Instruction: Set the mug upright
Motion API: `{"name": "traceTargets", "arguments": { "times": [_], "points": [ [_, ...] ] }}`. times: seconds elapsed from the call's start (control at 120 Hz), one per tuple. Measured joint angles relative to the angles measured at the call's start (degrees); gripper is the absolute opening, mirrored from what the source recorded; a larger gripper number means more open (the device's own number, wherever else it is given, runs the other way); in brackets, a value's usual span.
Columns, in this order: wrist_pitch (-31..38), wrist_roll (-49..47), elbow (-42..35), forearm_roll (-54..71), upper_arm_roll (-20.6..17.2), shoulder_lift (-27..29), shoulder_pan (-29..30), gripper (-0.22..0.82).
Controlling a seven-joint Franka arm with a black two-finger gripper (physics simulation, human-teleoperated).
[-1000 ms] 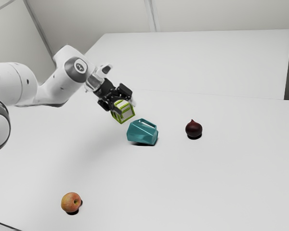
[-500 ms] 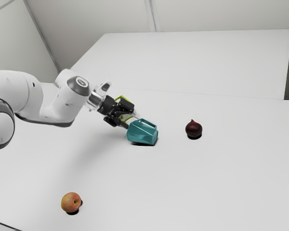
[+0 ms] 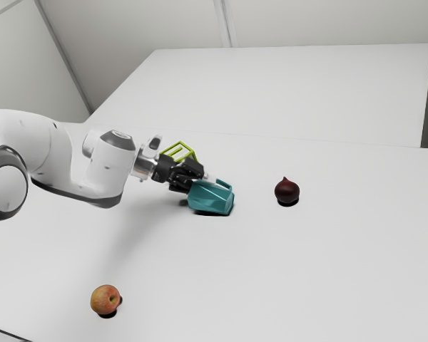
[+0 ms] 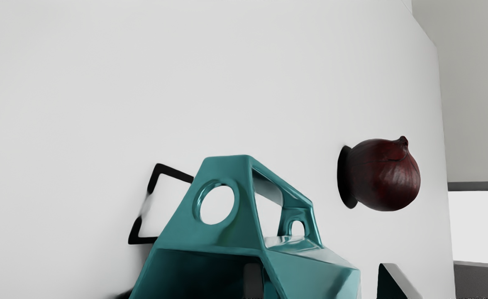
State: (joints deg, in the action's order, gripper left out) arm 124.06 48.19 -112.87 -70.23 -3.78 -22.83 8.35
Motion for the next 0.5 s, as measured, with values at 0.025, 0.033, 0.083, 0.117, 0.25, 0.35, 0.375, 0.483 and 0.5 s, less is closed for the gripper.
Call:
{"name": "traceTargets", "arguments": {
  "times": [0.025, 0.033, 0.083, 0.117, 0.25, 0.35, 0.375, 0.483, 0.5],
  "points": [
    [0.0, 0.6, 0.0, -0.2, 0.0, 0.1, 0.0, 0.15],
    [0.0, 0.8, 0.0, -0.2, 0.0, 0.1, 0.0, 0.14],
    [0.0, 2.0, 0.0, -0.5, 0.0, 0.2, 0.0, 0.06],
    [0.1, 2.7, 0.0, -0.6, 0.0, 0.3, 0.0, 0.02],
    [0.3, 5.1, 0.0, -0.6, 0.0, 0.5, 0.0, -0.07],
    [0.4, 6.6, -0.1, -0.6, -0.1, 1.2, -0.1, -0.09],
    [0.4, 6.9, -0.3, -0.7, -0.1, 1.6, -0.1, -0.10],
    [0.4, 8.3, -1.2, -0.7, -0.1, 3.3, -0.5, -0.13],
    [0.4, 8.5, -1.4, -0.7, -0.1, 3.5, -0.6, -0.14]
  ]
}}
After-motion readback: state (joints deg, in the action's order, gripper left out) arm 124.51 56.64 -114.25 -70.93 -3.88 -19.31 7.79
